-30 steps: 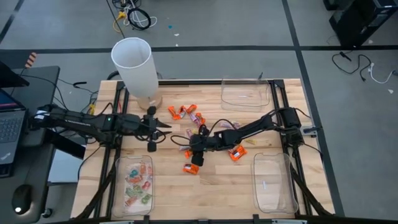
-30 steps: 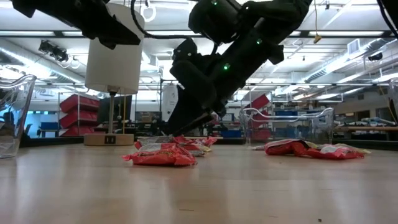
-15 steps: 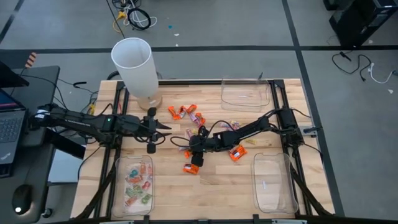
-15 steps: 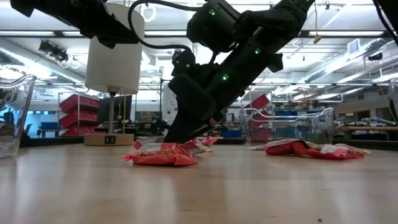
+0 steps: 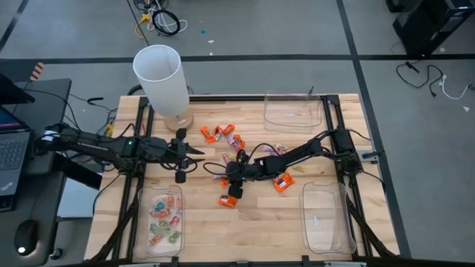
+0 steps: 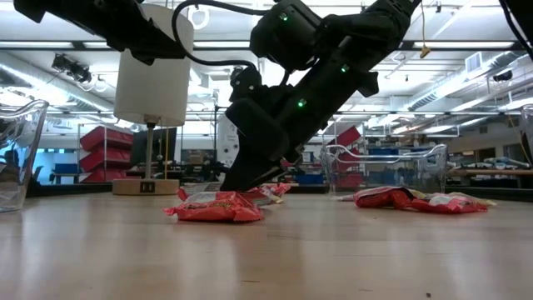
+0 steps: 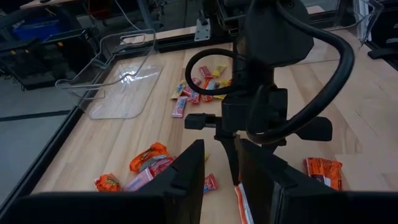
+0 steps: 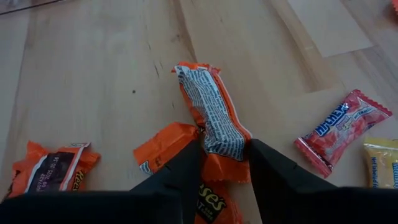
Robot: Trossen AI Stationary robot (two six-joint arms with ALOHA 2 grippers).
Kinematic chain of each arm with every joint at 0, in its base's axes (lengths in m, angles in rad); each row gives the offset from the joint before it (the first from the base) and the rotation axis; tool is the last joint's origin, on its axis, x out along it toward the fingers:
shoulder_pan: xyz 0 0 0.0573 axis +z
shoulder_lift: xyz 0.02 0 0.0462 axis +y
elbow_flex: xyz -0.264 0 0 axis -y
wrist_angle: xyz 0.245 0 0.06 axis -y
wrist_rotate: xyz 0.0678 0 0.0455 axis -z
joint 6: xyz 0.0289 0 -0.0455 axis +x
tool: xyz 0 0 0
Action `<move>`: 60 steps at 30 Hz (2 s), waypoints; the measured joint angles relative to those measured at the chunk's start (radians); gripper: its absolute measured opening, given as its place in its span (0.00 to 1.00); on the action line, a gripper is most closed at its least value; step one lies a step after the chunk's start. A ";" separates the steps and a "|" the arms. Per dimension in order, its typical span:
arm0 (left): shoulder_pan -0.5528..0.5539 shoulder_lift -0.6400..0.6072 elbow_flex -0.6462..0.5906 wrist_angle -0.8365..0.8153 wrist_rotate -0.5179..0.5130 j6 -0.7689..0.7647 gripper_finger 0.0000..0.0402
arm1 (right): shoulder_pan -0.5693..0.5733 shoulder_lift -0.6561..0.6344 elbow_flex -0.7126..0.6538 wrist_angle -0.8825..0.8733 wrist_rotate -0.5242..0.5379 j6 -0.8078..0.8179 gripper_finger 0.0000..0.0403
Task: Sort candy
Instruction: Put the large orange chocolate bar into the top right transparent bin
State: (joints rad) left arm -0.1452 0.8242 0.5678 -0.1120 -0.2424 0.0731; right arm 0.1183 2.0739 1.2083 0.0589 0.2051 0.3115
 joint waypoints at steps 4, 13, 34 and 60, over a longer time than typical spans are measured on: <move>0.000 0.000 0.000 0.000 0.000 -0.003 0.25 | -0.005 0.000 0.000 0.000 -0.015 0.000 0.30; 0.000 0.000 0.000 0.000 0.000 -0.003 0.25 | -0.006 0.000 0.000 -0.002 -0.016 -0.008 0.37; 0.000 0.000 0.000 -0.031 -0.003 -0.003 0.25 | -0.032 -0.001 0.002 0.008 -0.054 -0.036 0.50; 0.000 0.000 -0.001 -0.029 -0.001 -0.003 0.25 | -0.042 -0.026 0.002 -0.016 -0.050 -0.051 0.39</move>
State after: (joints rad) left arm -0.1452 0.8246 0.5671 -0.1413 -0.2432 0.0704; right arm 0.0765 2.0474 1.2106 0.0432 0.1547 0.2607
